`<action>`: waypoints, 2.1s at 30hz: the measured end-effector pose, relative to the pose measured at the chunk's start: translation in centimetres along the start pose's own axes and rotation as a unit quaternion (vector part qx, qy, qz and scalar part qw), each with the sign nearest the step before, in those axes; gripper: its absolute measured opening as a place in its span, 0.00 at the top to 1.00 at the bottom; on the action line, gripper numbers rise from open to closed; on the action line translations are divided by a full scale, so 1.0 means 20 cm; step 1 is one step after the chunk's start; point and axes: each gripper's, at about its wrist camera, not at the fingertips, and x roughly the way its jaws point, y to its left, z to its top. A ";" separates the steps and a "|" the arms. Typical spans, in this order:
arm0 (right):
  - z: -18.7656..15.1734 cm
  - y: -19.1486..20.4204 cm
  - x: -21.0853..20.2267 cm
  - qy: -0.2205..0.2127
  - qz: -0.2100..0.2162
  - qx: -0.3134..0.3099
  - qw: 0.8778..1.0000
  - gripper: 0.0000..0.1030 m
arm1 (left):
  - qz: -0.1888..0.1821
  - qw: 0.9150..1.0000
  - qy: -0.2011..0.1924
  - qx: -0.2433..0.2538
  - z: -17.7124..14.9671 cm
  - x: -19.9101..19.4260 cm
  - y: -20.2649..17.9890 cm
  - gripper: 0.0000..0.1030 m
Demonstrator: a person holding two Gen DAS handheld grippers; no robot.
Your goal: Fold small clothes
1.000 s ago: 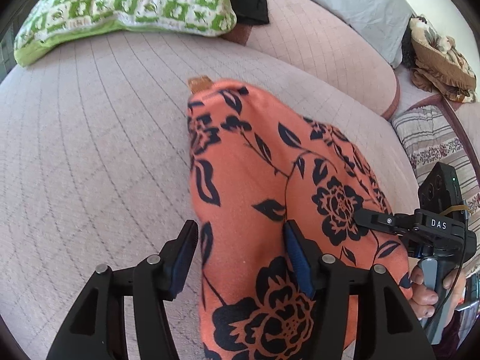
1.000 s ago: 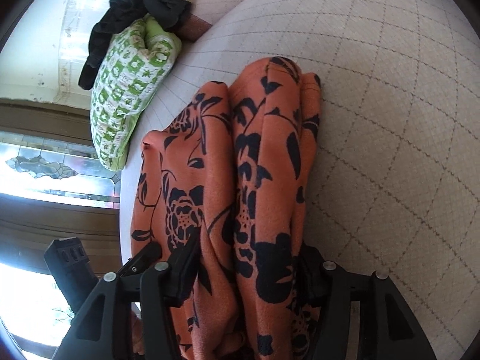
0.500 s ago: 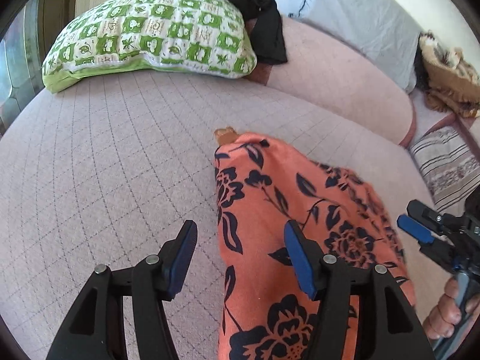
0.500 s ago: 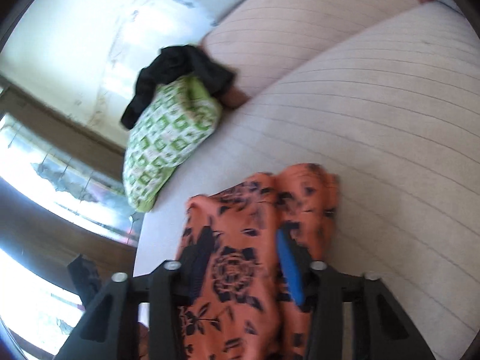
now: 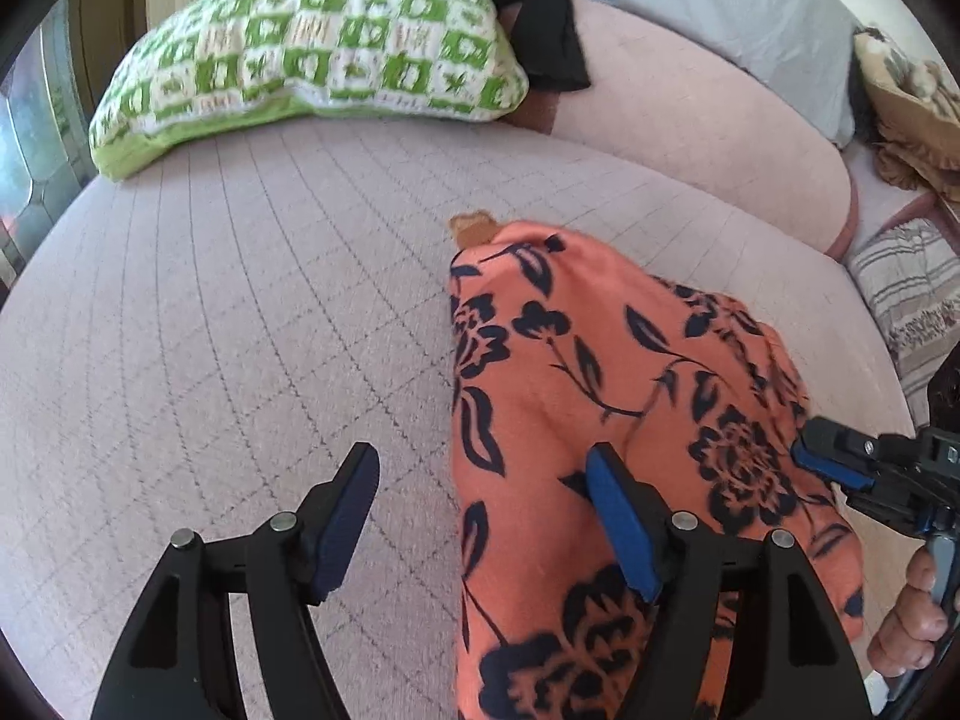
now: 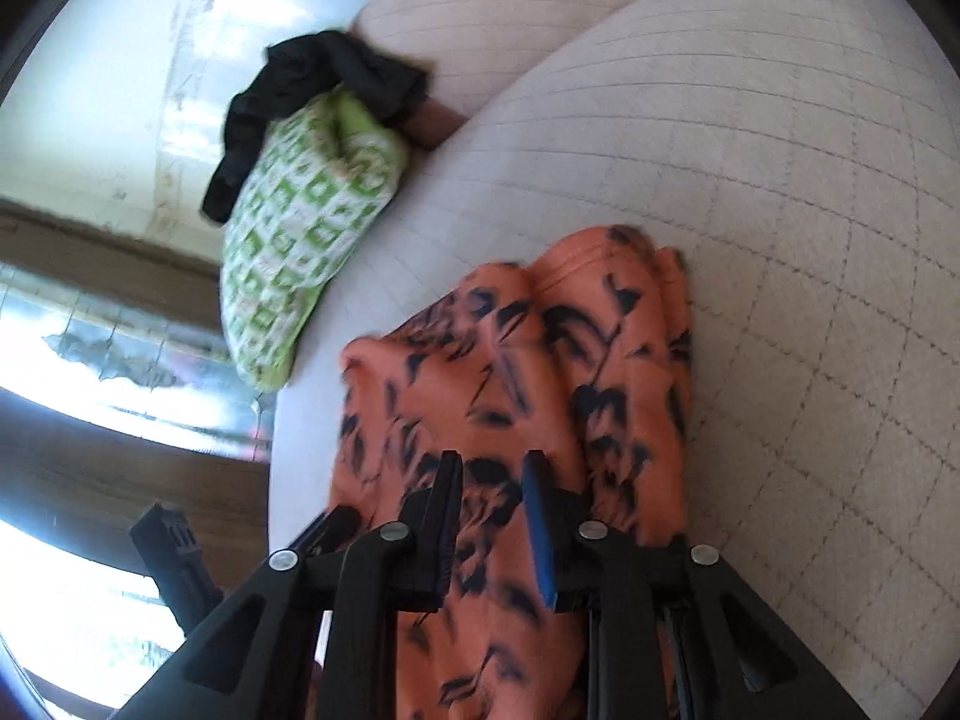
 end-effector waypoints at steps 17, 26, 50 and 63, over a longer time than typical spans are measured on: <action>-0.24 0.07 -0.02 0.050 -0.062 -0.042 0.996 0.80 | -0.006 0.998 0.044 0.036 -0.19 -0.06 -0.07 0.22; -0.47 0.03 -0.20 0.022 -0.081 -0.061 0.995 0.78 | 0.019 0.998 0.034 0.045 -0.37 -0.19 -0.12 0.21; -0.95 0.52 -1.06 -0.180 -0.122 -0.201 0.955 0.30 | 0.135 0.964 -0.222 0.057 -0.49 -1.45 -0.45 0.07; -1.19 0.82 -1.34 -0.244 -0.163 -0.255 0.921 0.30 | 0.138 0.944 -0.293 0.058 -0.61 -1.92 -0.53 0.03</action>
